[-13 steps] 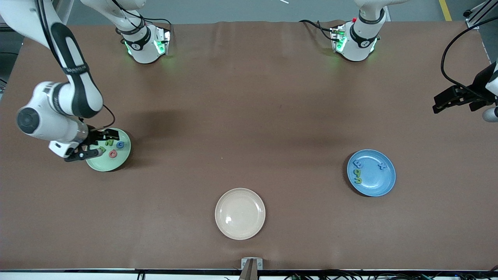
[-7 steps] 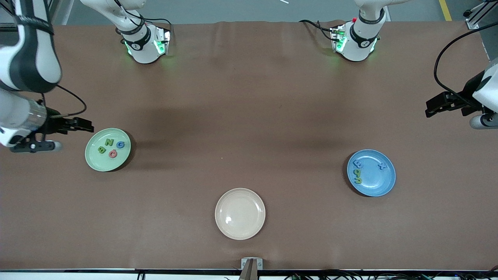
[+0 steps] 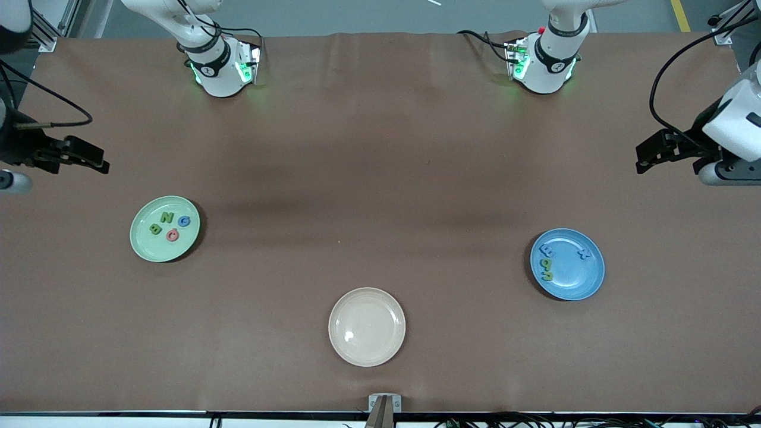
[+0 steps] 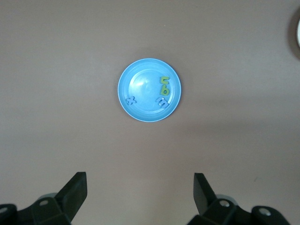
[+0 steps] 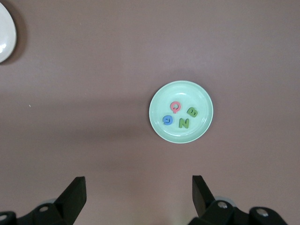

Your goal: Sort upper and lower case letters into plates

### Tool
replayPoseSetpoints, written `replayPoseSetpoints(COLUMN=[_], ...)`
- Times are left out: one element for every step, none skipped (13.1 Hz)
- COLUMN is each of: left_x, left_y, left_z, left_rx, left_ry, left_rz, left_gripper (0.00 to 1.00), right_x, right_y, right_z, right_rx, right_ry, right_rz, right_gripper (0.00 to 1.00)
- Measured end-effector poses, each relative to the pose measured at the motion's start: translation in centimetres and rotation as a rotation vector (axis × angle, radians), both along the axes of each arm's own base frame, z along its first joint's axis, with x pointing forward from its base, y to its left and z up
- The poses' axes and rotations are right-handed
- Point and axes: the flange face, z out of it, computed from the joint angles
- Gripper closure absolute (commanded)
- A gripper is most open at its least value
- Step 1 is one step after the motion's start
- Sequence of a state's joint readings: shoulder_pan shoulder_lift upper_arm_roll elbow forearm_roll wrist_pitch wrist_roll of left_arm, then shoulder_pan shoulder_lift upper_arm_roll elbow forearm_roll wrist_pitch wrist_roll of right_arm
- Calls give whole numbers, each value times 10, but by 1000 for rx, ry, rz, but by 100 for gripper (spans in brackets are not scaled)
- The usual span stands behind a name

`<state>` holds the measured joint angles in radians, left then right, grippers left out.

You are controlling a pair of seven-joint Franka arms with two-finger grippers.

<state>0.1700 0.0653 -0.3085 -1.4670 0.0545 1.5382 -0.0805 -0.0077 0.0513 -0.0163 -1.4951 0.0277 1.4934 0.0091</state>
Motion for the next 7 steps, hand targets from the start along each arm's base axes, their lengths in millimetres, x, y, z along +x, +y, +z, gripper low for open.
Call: replayPoseSetpoints(left_x=[-2, -4, -4, -4, -4, -4, -4], left_y=[-7, -10, -9, -8, -7, -7, -7], left_z=[2, 4, 4, 3, 1, 1, 1], left_rx=[0, 1, 1, 2, 2, 2, 3], left_ry=[-4, -7, -7, -3, 0, 0, -1], left_rz=[-7, -10, -9, -7, -5, -5, -5], left_gripper=[0, 0, 0, 0, 0, 0, 0], right_x=[-1, -1, -1, -1, 0, 0, 0], right_y=[-2, -5, -8, -8, -8, -8, -7], right_z=[9, 14, 15, 15, 14, 13, 13], right_rx=[-1, -1, -1, -1, -1, 0, 0], right_ry=[-13, -19, -22, -22, -20, -19, -19], right_rz=[-4, -10, -14, -15, -15, -14, -14], right_gripper=[0, 0, 0, 0, 0, 0, 0])
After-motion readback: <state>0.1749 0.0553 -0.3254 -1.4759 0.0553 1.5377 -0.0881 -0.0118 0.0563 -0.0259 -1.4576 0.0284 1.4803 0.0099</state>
